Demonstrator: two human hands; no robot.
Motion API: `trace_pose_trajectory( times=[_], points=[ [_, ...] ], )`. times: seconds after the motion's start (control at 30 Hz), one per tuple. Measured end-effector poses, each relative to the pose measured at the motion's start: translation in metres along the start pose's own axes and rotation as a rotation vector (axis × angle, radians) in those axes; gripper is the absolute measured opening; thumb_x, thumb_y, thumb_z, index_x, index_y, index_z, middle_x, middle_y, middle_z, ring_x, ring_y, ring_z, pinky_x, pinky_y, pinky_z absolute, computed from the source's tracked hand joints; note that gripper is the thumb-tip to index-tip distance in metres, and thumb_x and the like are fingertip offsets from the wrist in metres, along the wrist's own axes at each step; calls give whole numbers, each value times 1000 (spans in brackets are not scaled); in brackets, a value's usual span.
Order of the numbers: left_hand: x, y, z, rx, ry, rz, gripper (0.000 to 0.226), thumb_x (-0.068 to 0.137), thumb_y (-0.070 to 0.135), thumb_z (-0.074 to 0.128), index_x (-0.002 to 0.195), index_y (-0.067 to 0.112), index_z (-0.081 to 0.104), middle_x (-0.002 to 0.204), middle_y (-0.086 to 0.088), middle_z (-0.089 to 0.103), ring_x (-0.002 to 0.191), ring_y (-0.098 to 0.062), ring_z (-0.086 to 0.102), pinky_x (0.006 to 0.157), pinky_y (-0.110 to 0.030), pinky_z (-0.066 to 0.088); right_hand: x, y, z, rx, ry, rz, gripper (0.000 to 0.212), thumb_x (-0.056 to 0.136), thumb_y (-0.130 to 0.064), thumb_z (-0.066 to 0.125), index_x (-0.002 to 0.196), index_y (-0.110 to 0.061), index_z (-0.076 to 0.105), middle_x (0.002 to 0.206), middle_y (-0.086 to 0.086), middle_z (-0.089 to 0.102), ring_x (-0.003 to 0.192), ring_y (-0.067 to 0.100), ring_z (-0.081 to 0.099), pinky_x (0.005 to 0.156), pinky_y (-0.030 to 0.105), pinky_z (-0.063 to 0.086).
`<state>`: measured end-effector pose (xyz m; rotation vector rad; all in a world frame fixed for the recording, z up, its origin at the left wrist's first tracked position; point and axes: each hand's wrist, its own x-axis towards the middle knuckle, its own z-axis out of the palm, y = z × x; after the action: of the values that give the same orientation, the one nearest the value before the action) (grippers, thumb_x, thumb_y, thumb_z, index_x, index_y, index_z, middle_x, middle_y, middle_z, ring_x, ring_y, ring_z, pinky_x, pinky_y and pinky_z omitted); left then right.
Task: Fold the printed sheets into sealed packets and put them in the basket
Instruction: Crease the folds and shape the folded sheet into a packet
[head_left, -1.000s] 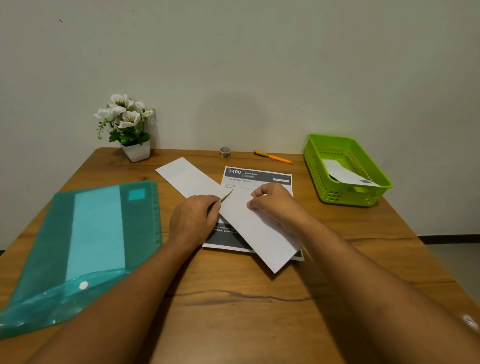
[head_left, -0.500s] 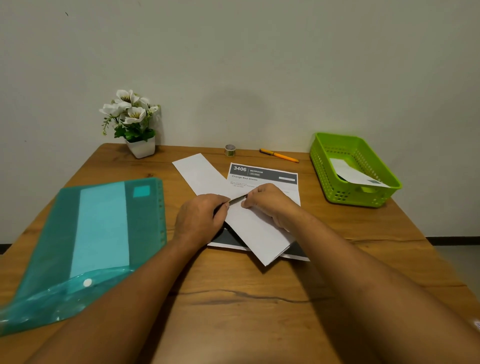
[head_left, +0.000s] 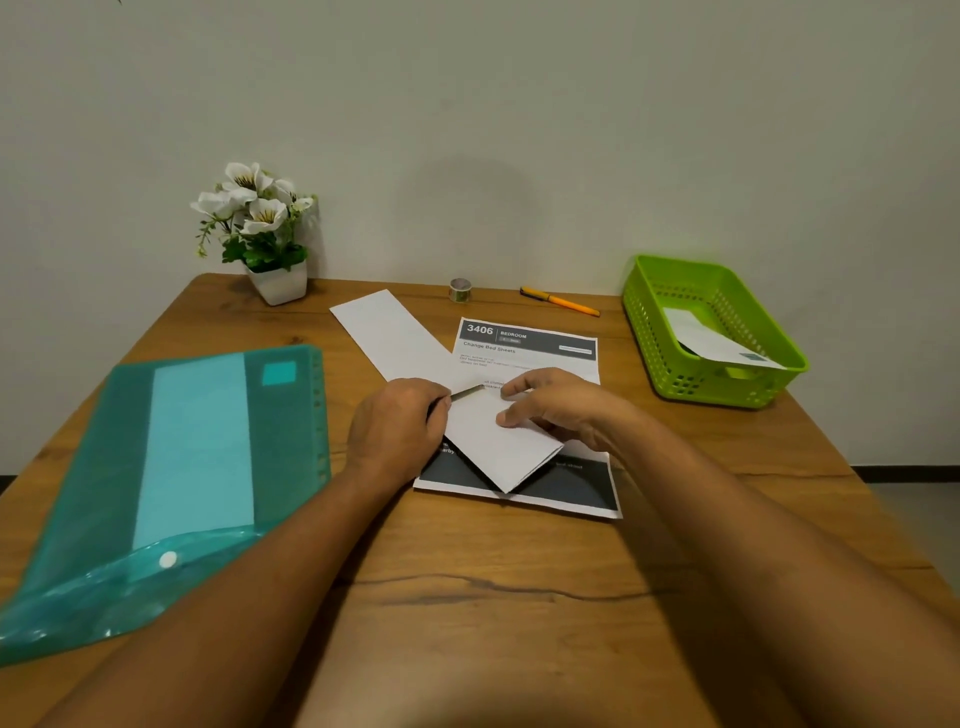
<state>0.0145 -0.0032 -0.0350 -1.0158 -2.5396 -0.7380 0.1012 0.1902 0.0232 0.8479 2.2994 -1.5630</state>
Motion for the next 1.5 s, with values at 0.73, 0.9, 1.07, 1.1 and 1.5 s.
trace_pose_trajectory(
  times=[0.73, 0.9, 1.07, 1.1, 1.5],
  points=[
    [0, -2, -1, -61, 29, 23, 23, 101, 27, 61, 115, 18, 77, 107, 2, 77, 93, -15, 69, 74, -33, 58, -3, -3, 9, 150, -27, 20, 47, 86, -11, 81, 126, -15, 56, 118, 18, 70, 79, 19, 67, 52, 27, 54],
    [0, -3, -2, -111, 28, -13, 25, 102, 28, 60, 119, 18, 75, 112, 1, 76, 96, -14, 68, 74, -27, 54, 0, -8, 14, 163, -13, 4, 47, 88, -4, 78, 128, -14, 55, 110, 14, 71, 60, 14, 62, 49, 24, 47],
    [-1, 0, -6, -155, 24, 8, 23, 101, 26, 61, 117, 16, 76, 108, 1, 77, 93, -14, 67, 71, -28, 53, 4, -15, 28, 231, 90, -69, 40, 91, -1, 71, 126, -7, 53, 93, 14, 61, 59, 13, 48, 50, 27, 34],
    [-1, 0, -6, -160, 25, 11, 23, 101, 26, 62, 116, 16, 76, 107, 0, 77, 91, -14, 67, 71, -29, 53, 4, -15, 29, 251, 101, -74, 41, 91, 0, 70, 127, -7, 53, 91, 14, 60, 58, 12, 48, 49, 26, 34],
    [0, -1, -5, -133, 29, -17, 23, 102, 29, 59, 115, 19, 76, 107, 3, 77, 91, -13, 67, 69, -25, 46, 1, 6, 23, 615, -54, -20, 49, 88, 13, 69, 129, -5, 52, 87, 18, 74, 69, 24, 75, 66, 38, 66]
  ],
)
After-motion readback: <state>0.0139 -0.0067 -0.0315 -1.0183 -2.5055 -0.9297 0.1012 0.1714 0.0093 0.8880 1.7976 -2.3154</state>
